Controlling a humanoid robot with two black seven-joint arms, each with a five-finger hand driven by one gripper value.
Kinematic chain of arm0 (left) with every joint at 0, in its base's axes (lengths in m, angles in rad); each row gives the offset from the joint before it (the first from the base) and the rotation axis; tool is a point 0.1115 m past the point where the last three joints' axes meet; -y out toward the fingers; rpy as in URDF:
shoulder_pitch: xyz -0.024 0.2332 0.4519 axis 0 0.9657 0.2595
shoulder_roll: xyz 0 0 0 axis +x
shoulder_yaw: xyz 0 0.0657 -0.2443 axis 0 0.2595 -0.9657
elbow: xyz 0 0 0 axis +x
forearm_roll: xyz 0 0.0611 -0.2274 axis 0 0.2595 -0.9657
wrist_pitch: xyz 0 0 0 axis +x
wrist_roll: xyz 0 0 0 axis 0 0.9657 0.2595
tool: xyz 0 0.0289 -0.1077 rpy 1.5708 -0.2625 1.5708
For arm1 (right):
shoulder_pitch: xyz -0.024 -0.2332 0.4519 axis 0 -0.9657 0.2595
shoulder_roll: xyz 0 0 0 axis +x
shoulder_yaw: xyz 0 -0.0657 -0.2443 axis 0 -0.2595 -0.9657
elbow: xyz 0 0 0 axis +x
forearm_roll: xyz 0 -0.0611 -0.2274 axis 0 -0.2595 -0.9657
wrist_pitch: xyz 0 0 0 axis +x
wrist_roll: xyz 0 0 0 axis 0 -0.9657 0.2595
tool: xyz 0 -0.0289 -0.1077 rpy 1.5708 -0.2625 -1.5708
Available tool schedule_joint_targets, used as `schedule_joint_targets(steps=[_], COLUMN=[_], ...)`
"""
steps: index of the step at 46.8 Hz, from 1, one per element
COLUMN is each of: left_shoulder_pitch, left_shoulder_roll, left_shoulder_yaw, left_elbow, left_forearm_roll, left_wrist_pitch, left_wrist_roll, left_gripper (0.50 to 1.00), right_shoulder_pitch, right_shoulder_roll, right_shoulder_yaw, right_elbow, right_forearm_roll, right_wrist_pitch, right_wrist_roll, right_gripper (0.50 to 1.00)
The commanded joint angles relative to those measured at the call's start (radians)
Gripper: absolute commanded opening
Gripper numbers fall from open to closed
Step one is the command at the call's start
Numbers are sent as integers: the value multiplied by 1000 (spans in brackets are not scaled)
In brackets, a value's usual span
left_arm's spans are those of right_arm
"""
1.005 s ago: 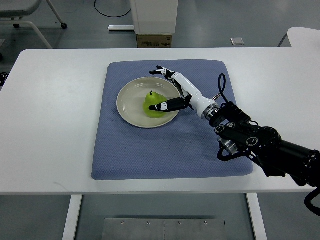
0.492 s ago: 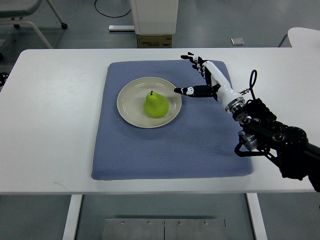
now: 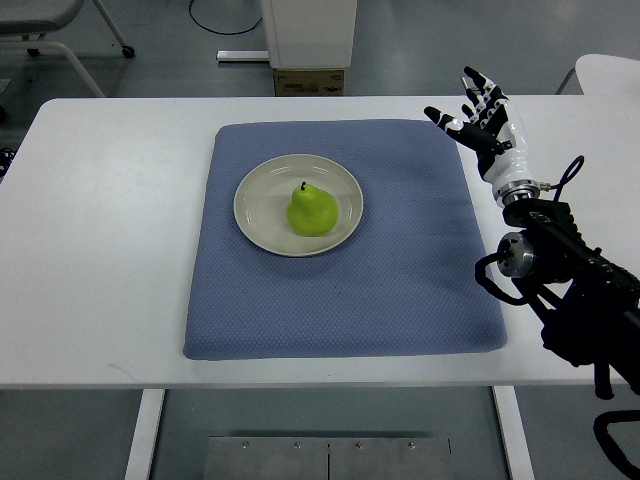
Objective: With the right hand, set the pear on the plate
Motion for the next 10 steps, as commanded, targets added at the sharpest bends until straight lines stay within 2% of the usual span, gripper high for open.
schedule_joint_targets(steps=[1,10], left_shoulder_pitch=[0,0], left_shoulder_roll=[0,0], left_shoulder_yaw=[0,1], left_elbow=[0,0], left_forearm_roll=[0,0], left_wrist_pitch=[0,0], left_wrist_roll=[0,0], left_gripper=[1000,1000], right_shoulder_pitch=[-10,-15], right_shoulder_roll=[26,57], right_shoulder_yaw=[31,45], right_elbow=[-9,-12], right_forearm_roll=[0,0], right_wrist_pitch=[-8,-14], right_wrist_roll=[1,3], right_gripper=[1000,1000])
